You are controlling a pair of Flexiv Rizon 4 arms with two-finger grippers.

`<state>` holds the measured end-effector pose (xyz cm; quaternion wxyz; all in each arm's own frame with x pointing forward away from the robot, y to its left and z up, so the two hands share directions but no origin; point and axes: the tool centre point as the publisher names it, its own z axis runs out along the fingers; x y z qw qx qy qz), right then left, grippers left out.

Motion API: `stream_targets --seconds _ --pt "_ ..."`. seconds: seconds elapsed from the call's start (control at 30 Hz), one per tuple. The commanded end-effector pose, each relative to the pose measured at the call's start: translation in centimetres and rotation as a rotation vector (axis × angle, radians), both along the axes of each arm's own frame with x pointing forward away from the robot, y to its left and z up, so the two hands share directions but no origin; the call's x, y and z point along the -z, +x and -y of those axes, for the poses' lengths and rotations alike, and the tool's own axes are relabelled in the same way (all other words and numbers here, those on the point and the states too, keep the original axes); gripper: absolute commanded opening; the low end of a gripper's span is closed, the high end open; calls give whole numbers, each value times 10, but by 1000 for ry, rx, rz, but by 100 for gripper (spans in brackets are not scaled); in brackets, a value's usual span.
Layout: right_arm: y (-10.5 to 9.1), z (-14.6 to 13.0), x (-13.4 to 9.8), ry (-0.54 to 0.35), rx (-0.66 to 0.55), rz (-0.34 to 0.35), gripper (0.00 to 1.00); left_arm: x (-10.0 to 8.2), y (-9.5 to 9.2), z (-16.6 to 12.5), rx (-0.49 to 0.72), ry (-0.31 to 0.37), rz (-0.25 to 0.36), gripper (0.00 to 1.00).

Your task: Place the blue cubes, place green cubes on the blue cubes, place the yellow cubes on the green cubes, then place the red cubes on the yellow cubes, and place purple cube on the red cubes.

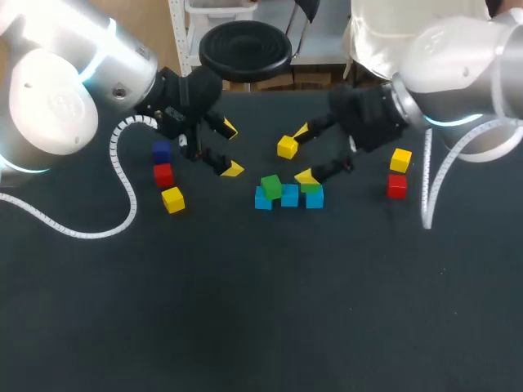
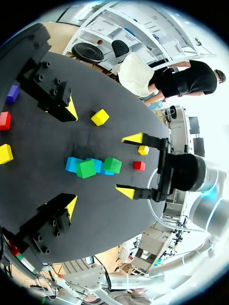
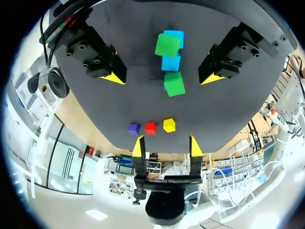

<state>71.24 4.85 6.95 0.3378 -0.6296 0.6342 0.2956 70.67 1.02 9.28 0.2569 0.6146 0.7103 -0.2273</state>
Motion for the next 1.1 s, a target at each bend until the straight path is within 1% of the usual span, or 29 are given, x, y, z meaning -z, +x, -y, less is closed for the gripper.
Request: stream_targets --seconds 0.03,0.4,0.53,0.67,0.87,1.1 --pt "-29 19 -19 -2 55 41 100 1 -1 -1 2 -6 4 100" --pt "-29 19 -19 -2 55 41 100 1 -1 -1 2 -6 4 100" --pt "-39 18 -18 0 56 26 100 1 -1 -1 2 -6 4 100" --pt "-40 20 -17 6 57 14 100 1 -1 -1 2 -6 4 100" --pt "-30 22 -9 16 30 -11 100 1 -1 -1 2 -6 4 100" --pt "-18 25 6 21 7 -42 100 1 -1 -1 2 -6 4 100"
